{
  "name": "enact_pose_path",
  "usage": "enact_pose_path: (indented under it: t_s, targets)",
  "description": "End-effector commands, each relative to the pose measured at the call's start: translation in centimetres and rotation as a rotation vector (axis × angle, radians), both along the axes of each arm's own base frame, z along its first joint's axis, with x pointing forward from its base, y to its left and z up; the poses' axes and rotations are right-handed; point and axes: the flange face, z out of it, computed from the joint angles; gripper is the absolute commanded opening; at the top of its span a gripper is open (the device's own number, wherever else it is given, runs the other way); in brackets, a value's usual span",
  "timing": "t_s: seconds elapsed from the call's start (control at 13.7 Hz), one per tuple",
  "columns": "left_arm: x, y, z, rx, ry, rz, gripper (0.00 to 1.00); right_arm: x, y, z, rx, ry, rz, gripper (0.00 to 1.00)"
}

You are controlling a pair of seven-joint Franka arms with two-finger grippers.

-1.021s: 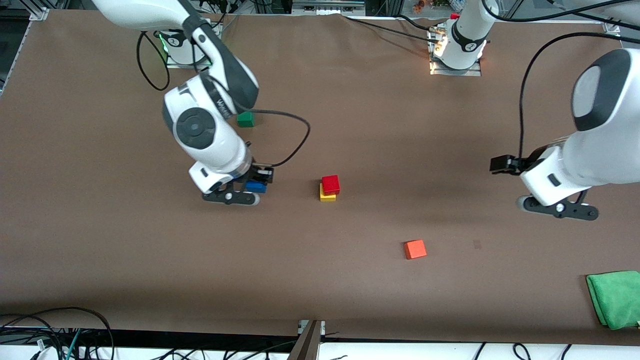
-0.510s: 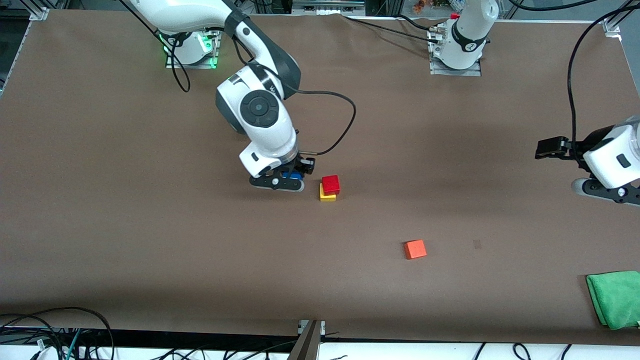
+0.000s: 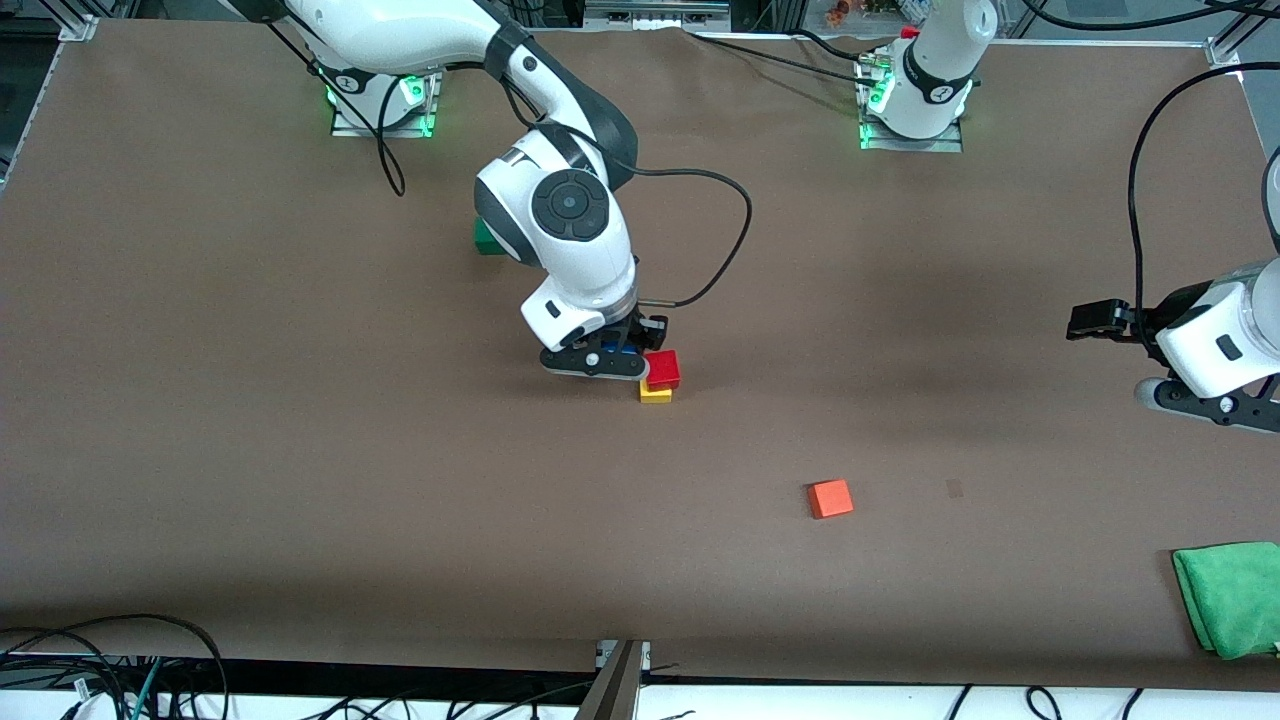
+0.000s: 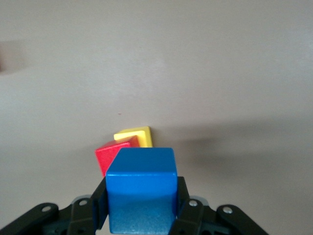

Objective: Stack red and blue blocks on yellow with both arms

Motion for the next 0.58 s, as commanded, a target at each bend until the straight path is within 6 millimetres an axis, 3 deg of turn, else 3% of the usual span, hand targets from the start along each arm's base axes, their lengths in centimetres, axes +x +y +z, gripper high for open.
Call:
enact_pose_path:
  t_s: [0.0,0.15,0.36,0.51]
  targets:
    - [-1.6,0.1,-1.4,-0.013,-0.055,-0.018,1.00,0.2,2.6,-0.7,0.002,-0.032,-0.018,0.31]
    - [-2.3,0.9,-2.2,-0.010,-0.090,-0.016,1.00,-0.1,3.2,-1.1,0.004,-0.044,-0.008,0.31]
    - [-2.9,5.0,-2.5,-0.068,-0.093,-0.043,1.00,-0.1,3.7,-2.3,0.009,-0.051,-0.005,0.31]
    - [-3.5,6.4,-3.3,-0.070,-0.119,-0.075,1.00,0.1,3.7,-2.4,0.020,-0.065,-0.005,0.31]
